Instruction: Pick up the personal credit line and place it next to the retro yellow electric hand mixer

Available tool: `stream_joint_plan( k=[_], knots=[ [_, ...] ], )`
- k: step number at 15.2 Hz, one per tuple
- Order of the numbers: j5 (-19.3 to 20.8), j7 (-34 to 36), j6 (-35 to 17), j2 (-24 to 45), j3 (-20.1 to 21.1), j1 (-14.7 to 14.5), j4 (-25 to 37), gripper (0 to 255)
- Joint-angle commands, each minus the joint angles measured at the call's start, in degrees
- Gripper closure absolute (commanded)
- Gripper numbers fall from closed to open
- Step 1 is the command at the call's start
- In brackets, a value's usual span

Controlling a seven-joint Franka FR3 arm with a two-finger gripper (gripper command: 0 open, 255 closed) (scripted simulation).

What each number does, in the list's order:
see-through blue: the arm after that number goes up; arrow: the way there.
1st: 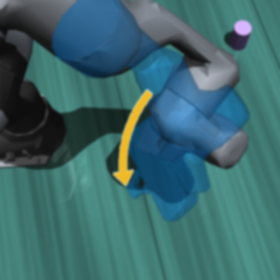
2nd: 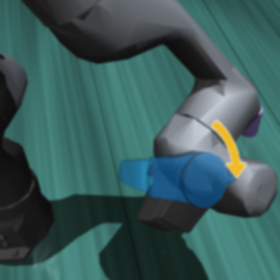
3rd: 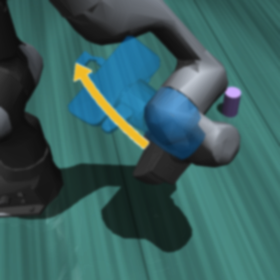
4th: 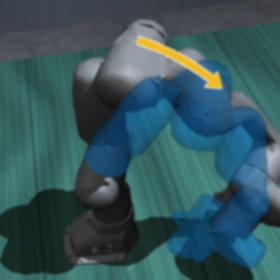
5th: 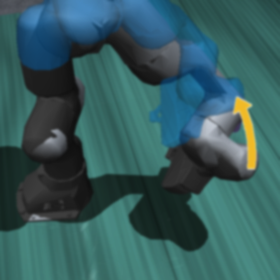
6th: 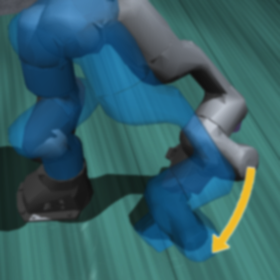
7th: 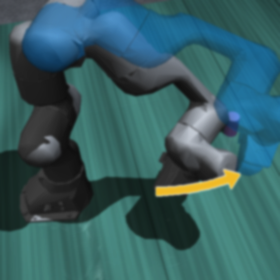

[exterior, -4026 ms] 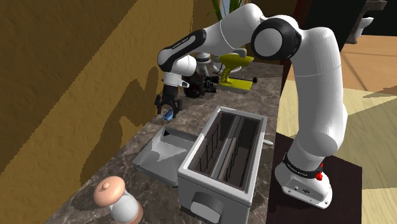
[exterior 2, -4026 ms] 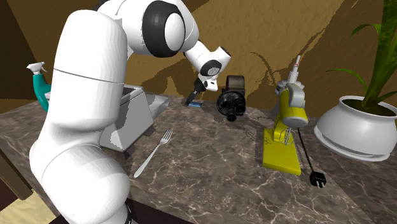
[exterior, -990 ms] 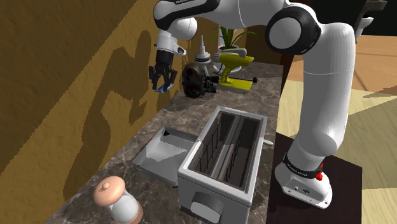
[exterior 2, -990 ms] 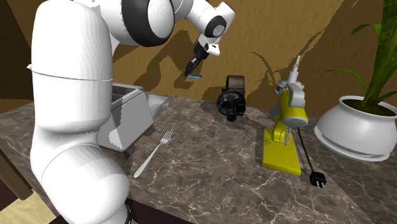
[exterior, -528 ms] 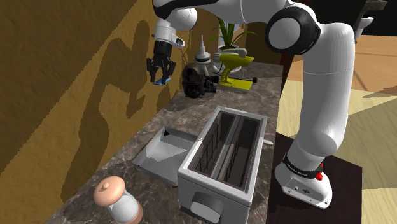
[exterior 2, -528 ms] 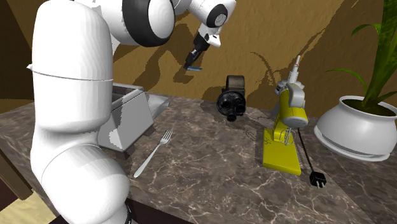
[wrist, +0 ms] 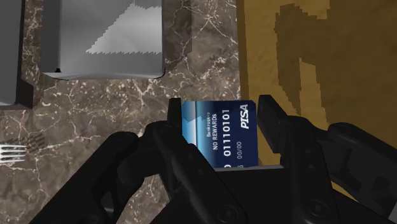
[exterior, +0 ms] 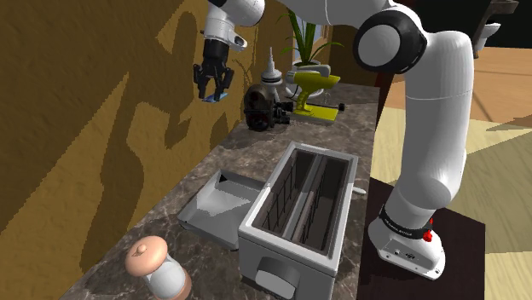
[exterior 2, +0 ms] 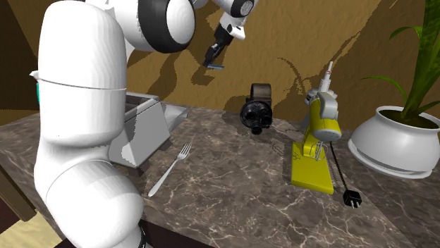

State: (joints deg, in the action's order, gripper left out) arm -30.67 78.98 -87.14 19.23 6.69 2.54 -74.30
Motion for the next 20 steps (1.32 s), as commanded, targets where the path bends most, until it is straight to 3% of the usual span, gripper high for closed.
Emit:
stream_joint_plan(
  k=[1,13,20],
  knots=[
    [0.0,0.8,1.4,0.4,0.0,0.1,2.0,255],
    [-0.2,6.3,10.7,4.8,0.5,0.3,17.1,255],
    [-1.0,-3.1,11.2,-7.7,-2.5,6.3,0.1,255]
  ],
)
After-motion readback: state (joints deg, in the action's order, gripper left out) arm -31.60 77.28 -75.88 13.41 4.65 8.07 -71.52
